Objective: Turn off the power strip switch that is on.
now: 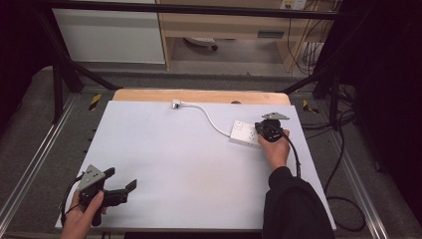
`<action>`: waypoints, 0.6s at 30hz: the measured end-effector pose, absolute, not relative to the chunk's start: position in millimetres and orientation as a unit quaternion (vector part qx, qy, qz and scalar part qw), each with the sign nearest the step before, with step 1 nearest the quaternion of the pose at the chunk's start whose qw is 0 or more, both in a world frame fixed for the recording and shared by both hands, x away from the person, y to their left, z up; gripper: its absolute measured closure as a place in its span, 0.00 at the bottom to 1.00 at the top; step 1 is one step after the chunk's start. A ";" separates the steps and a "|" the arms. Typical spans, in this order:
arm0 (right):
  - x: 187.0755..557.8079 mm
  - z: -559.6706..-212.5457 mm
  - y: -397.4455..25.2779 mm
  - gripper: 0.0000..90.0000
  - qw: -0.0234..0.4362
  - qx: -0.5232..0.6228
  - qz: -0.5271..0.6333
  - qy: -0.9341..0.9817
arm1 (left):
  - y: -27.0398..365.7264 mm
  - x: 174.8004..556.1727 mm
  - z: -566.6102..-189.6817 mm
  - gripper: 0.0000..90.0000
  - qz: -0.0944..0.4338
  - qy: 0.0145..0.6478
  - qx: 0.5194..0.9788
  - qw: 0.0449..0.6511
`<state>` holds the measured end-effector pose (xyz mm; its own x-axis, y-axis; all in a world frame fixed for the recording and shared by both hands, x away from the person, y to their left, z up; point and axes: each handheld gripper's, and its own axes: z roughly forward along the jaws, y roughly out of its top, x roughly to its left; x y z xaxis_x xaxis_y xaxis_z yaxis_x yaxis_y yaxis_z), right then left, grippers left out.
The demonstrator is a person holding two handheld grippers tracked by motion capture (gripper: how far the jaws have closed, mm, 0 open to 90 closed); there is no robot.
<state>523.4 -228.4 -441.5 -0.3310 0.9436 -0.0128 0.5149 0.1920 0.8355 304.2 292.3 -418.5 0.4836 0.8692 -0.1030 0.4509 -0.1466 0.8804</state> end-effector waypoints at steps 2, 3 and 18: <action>523.2 -442.0 -228.6 1.00 0.280 0.506 0.383 0.720 | 292.2 304.2 -418.6 0.08 0.224 0.456 0.723 0.468; 523.2 -442.1 -228.6 1.00 0.280 0.505 0.383 0.721 | 292.3 304.2 -418.6 0.08 0.224 0.456 0.724 0.467; 521.2 -444.6 -226.2 1.00 0.287 0.501 0.388 0.718 | 291.9 304.1 -418.7 0.08 0.222 0.456 0.724 0.468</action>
